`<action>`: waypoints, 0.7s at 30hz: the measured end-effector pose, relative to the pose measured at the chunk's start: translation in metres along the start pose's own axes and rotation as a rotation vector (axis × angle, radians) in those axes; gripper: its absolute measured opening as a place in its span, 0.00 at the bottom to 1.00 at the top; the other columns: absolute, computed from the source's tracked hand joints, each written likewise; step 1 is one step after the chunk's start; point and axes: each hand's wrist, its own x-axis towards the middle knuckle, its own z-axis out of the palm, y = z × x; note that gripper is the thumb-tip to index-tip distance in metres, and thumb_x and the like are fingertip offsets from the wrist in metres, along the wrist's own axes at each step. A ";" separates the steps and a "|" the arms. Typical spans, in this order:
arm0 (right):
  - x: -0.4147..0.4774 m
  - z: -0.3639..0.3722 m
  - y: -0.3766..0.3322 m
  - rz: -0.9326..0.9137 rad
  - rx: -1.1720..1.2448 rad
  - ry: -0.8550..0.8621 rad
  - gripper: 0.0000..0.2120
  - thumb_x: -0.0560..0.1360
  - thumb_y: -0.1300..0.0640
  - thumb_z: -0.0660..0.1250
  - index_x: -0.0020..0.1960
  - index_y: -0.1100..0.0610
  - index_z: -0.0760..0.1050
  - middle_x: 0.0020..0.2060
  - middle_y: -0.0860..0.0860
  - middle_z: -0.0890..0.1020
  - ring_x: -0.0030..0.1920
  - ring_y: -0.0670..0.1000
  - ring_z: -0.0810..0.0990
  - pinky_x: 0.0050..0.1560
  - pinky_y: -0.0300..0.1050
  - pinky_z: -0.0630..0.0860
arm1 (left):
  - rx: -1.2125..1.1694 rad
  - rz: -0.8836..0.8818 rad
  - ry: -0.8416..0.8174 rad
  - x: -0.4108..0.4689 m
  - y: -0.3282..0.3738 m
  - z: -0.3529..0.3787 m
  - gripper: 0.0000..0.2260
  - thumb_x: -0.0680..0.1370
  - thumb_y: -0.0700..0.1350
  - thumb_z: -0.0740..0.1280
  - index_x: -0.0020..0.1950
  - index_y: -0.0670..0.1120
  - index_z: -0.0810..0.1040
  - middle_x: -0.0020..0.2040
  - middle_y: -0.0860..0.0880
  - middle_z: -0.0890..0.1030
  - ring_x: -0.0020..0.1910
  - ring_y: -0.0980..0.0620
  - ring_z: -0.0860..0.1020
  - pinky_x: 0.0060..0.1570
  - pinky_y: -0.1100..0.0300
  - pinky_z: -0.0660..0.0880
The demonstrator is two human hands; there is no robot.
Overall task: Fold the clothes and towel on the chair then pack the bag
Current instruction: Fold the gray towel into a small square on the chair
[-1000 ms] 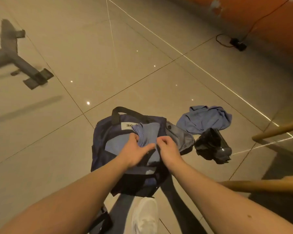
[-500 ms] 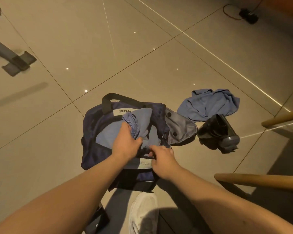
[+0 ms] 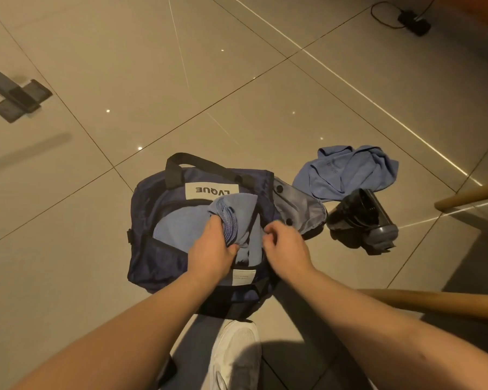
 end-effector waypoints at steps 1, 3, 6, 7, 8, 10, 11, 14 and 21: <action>0.014 0.000 0.000 0.045 -0.026 0.048 0.07 0.79 0.55 0.66 0.56 0.53 0.76 0.49 0.51 0.80 0.54 0.55 0.77 0.50 0.56 0.79 | 0.000 0.001 -0.002 0.000 -0.004 -0.001 0.20 0.79 0.50 0.72 0.64 0.49 0.65 0.63 0.47 0.78 0.61 0.41 0.78 0.55 0.50 0.75; 0.040 0.000 -0.003 0.076 -0.099 0.061 0.13 0.79 0.54 0.68 0.62 0.54 0.73 0.54 0.53 0.77 0.60 0.57 0.74 0.54 0.56 0.77 | -0.005 0.008 -0.007 -0.002 -0.009 -0.002 0.21 0.79 0.50 0.72 0.66 0.49 0.65 0.64 0.48 0.78 0.62 0.42 0.78 0.56 0.50 0.75; 0.074 -0.001 -0.010 0.050 -0.202 0.000 0.21 0.80 0.52 0.67 0.72 0.54 0.70 0.64 0.56 0.73 0.67 0.58 0.69 0.61 0.55 0.73 | 0.002 0.034 -0.012 -0.004 -0.013 -0.001 0.24 0.79 0.50 0.72 0.69 0.50 0.64 0.65 0.48 0.78 0.63 0.42 0.78 0.57 0.49 0.76; 0.081 -0.001 -0.013 0.031 -0.237 -0.027 0.20 0.81 0.52 0.66 0.72 0.53 0.72 0.64 0.56 0.74 0.68 0.58 0.69 0.61 0.54 0.72 | 0.018 0.041 -0.014 -0.004 -0.015 -0.001 0.25 0.79 0.50 0.72 0.70 0.50 0.63 0.66 0.48 0.78 0.62 0.42 0.78 0.57 0.49 0.76; 0.088 -0.001 -0.014 0.007 -0.262 -0.050 0.18 0.81 0.53 0.65 0.70 0.53 0.74 0.63 0.56 0.76 0.66 0.59 0.71 0.59 0.54 0.73 | 0.041 0.054 -0.016 -0.005 -0.016 -0.002 0.25 0.79 0.50 0.71 0.71 0.49 0.63 0.65 0.48 0.78 0.62 0.42 0.79 0.56 0.50 0.75; 0.095 -0.004 -0.021 0.005 -0.188 -0.063 0.14 0.81 0.56 0.62 0.63 0.55 0.80 0.56 0.57 0.82 0.59 0.60 0.78 0.51 0.52 0.76 | 0.129 0.103 -0.054 -0.006 -0.017 -0.003 0.23 0.80 0.51 0.70 0.70 0.48 0.64 0.64 0.47 0.78 0.60 0.42 0.79 0.51 0.54 0.73; 0.097 -0.008 -0.025 0.020 -0.088 -0.040 0.12 0.80 0.58 0.62 0.58 0.57 0.82 0.52 0.58 0.83 0.55 0.62 0.80 0.48 0.52 0.77 | 0.173 0.141 -0.100 -0.005 -0.016 -0.004 0.22 0.80 0.51 0.69 0.69 0.48 0.64 0.63 0.47 0.78 0.59 0.42 0.79 0.50 0.55 0.72; 0.101 -0.022 -0.032 0.018 0.172 0.073 0.09 0.78 0.60 0.65 0.49 0.62 0.83 0.44 0.60 0.84 0.49 0.61 0.81 0.44 0.51 0.76 | 0.189 0.206 -0.243 0.002 -0.010 -0.003 0.17 0.79 0.50 0.71 0.58 0.51 0.63 0.58 0.46 0.79 0.56 0.42 0.79 0.47 0.56 0.70; 0.064 -0.034 -0.025 0.048 0.241 0.216 0.10 0.79 0.58 0.68 0.59 0.54 0.78 0.51 0.50 0.78 0.50 0.50 0.78 0.52 0.45 0.74 | -0.165 0.003 -0.096 0.015 -0.002 0.010 0.25 0.75 0.47 0.77 0.65 0.46 0.67 0.63 0.45 0.78 0.63 0.44 0.77 0.65 0.45 0.74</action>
